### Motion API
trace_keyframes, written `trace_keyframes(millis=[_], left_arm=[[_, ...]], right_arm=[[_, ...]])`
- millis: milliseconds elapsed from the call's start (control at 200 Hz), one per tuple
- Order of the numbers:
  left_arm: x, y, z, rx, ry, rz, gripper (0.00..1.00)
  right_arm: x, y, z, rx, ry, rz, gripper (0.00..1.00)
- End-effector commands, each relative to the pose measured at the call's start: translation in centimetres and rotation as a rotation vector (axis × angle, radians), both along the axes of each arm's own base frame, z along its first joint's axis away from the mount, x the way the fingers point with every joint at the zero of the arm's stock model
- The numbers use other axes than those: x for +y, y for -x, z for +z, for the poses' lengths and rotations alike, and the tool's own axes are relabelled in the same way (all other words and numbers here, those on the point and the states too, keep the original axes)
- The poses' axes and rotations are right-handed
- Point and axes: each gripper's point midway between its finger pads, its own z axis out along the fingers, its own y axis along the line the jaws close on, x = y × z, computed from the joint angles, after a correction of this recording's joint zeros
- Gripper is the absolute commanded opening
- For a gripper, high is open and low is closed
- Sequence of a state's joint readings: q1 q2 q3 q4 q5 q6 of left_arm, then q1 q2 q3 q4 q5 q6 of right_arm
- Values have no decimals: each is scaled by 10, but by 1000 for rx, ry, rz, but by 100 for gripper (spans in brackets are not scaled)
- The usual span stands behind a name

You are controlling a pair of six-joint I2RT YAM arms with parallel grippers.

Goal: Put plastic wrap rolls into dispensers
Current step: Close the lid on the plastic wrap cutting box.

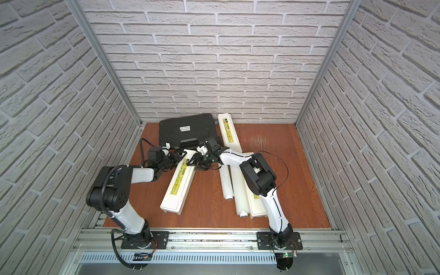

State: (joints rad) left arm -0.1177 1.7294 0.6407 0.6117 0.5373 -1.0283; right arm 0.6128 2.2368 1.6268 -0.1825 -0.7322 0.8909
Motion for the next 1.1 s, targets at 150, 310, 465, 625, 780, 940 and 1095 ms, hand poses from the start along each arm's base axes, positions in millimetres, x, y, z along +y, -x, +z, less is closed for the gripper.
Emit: trace_keyframes(millis=[150,310,465,625,780,940,1095], left_arm=[[-30,96,-99,476,-7,-80,54],[-48,70,-92,453,54,-29,50],[-76,47,-79,407,90,-19,50],[-72,55,-81,401,48,8,50],[-65,61,-88,412,33,41,49],[-64,58,-91,413,-5,47,48],[-65,58,-94,416,-19,39,48]], right_arm=[[5,-31,-49,-52,88,-55,53],[8,-54,-32,-62,45,-16,50],[6,-56,-24,-74,82,60,50],[-17,-49,-12,-156,192,103,68],[-33,-23,7,-208,194,149,80],[-33,19,14,-197,116,197,94],[-21,60,-7,-155,131,270,100]])
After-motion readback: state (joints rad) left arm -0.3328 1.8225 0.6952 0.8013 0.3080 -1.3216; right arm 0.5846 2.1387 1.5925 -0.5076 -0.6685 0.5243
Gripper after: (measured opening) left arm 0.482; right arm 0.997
